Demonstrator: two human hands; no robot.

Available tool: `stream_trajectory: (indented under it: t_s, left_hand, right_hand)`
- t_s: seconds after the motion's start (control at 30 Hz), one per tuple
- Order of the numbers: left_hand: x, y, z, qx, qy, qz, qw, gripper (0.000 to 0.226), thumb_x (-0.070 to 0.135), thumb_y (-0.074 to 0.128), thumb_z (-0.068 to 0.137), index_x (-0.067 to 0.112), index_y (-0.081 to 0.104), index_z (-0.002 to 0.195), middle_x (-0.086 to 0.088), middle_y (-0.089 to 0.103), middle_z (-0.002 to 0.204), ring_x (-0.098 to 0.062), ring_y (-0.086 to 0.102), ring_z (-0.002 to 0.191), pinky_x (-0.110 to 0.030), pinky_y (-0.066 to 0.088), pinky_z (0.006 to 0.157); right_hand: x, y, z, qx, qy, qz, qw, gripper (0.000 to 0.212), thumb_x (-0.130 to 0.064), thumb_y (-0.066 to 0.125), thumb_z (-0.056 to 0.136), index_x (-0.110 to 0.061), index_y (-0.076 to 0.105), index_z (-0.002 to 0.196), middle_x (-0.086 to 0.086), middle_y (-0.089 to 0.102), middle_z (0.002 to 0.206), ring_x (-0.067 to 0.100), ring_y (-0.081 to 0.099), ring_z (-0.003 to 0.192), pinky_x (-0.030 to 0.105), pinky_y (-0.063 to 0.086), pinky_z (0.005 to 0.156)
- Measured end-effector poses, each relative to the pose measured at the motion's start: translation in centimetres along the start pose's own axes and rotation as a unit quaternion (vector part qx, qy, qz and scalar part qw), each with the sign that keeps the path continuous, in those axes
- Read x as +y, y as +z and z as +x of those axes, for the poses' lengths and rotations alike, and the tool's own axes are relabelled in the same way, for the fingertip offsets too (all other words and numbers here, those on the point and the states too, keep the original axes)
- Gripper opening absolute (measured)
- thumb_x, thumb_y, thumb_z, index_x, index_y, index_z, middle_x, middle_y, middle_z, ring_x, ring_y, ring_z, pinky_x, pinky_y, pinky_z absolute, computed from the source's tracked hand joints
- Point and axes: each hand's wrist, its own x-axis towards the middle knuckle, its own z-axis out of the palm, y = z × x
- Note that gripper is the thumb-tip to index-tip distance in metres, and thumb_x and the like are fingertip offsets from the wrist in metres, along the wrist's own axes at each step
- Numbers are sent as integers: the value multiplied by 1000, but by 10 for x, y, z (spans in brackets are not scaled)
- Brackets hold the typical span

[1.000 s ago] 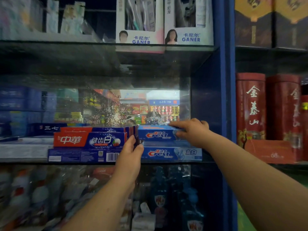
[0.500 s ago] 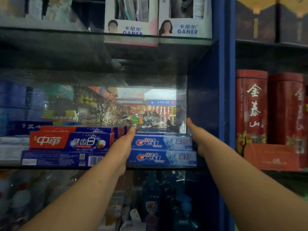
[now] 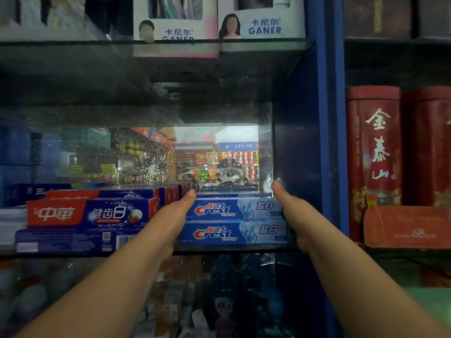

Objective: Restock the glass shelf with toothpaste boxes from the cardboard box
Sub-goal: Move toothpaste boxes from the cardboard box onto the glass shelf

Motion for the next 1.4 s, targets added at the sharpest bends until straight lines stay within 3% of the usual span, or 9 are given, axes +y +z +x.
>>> stream_trajectory:
  t_s: [0.2,0.33,0.47,0.6,0.73,0.9,0.97,1.1,1.4]
  left_hand:
    - [21,4,3,2,43,33,999,77,77,42,79,19,53,129,-5,61,123,-26,59,108,-43,48,93]
    - [47,15,7,3,44,-1,999,59,68,34,90,19,62,108,-5,62,118,-23,60,95,-34,48,77]
    - [26,12,22,-2,-12,26,1000,90,83,40,74,19,47,137,-11,47,142,-34,50,124,-51,40,105]
    - [5,4,31,-18,-51,-36,998,71,75,52,75,17,61,114,-13,65,121,-34,64,104,-49,50,96]
    - [3,0,37,-36,-58,-90,994,67,73,56,74,16,65,108,-13,71,108,-36,69,94,-53,54,87]
    - [1,0,40,-73,-66,-106,990,75,78,53,70,17,67,112,-14,74,102,-36,71,90,-55,55,85]
    - [0,1,41,-72,-68,-106,989,80,81,53,66,18,67,112,-14,74,103,-36,71,90,-55,54,86]
    - [-3,4,41,-55,-55,-101,992,80,84,49,66,20,67,110,-13,74,100,-34,72,87,-53,56,85]
    - [7,7,6,-27,-19,-84,996,74,81,39,75,19,66,104,-12,72,98,-32,70,90,-50,55,88]
  right_hand:
    - [-22,9,-9,16,-47,-65,997,115,-95,36,58,-20,38,145,7,40,150,31,43,133,48,35,108]
    - [-50,4,-4,42,-58,-41,997,79,-69,32,90,-13,37,145,11,39,149,33,39,133,48,33,104]
    - [-32,15,4,28,12,-57,998,88,-77,35,82,-12,40,142,13,41,148,35,44,130,49,37,107]
    - [-13,16,3,-18,47,-12,999,80,-75,45,80,-13,52,129,13,62,123,29,65,102,44,54,89]
    - [-6,13,3,-12,37,-4,999,119,-94,55,42,-18,51,134,9,56,135,29,60,115,50,46,101]
    - [-12,16,-7,-19,31,34,999,75,-76,50,76,-18,58,122,8,67,116,24,70,91,39,56,83]
    - [-10,16,-9,-17,32,35,999,80,-79,52,72,-18,58,123,7,67,118,24,69,95,40,56,84]
    - [3,11,4,-14,19,39,999,129,-98,55,29,-26,50,136,2,53,140,27,54,125,53,39,107]
    - [2,10,-4,3,-16,43,999,127,-99,50,30,-23,55,132,5,56,136,28,56,122,51,42,106]
